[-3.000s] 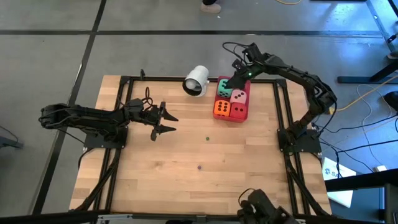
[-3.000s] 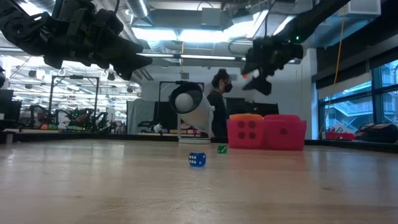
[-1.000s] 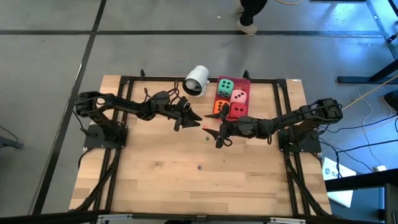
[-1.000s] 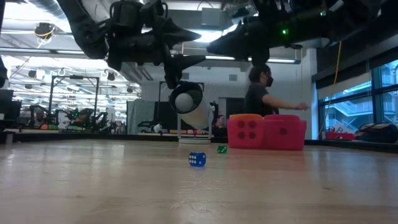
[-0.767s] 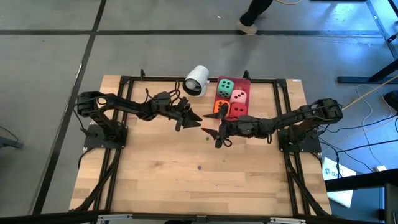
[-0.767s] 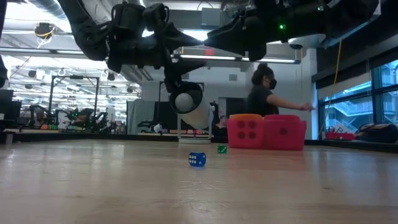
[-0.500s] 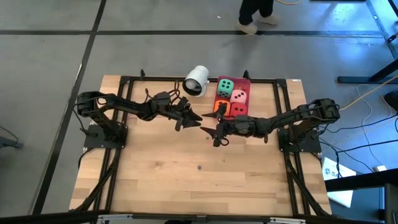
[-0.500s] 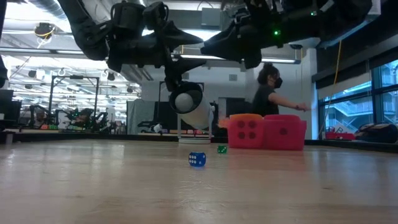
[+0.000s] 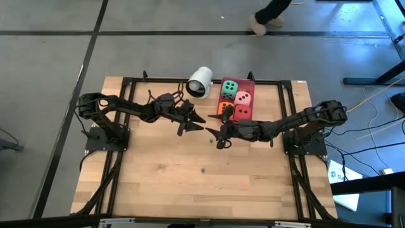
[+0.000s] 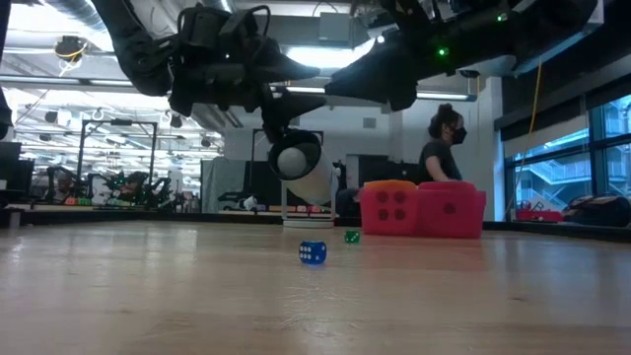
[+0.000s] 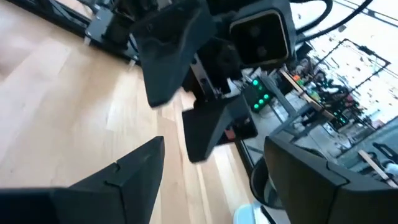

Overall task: Pick & Place Dice
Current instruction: Put the small green dice into the red bin

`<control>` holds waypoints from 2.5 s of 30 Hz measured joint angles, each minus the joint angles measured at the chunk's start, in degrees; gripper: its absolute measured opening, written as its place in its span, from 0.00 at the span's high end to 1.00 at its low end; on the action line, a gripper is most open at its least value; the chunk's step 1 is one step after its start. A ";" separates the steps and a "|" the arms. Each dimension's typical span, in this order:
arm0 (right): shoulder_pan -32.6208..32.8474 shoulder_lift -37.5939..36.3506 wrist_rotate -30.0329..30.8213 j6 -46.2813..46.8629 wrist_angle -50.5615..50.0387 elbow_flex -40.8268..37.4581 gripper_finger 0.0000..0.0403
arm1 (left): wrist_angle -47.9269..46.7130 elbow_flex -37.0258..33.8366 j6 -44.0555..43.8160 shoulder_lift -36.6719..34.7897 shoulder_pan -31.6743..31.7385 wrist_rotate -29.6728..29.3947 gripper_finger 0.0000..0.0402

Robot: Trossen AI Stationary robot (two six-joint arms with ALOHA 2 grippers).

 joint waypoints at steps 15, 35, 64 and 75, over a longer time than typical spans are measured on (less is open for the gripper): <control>0.33 -3.22 2.55 5.79 -6.13 -1.05 0.32 | -1.31 0.00 3.30 0.00 0.02 0.06 0.48; 0.62 -10.24 4.21 8.97 -11.33 -3.40 0.32 | -1.67 -0.04 6.08 -0.02 0.02 2.85 0.48; 8.01 -36.03 -4.13 36.38 14.22 -35.89 0.32 | -25.19 10.46 36.12 8.46 -9.53 -18.10 0.48; 8.05 -35.79 -5.82 36.37 12.05 -35.89 0.32 | -30.80 18.59 38.32 17.70 -10.10 -18.05 0.48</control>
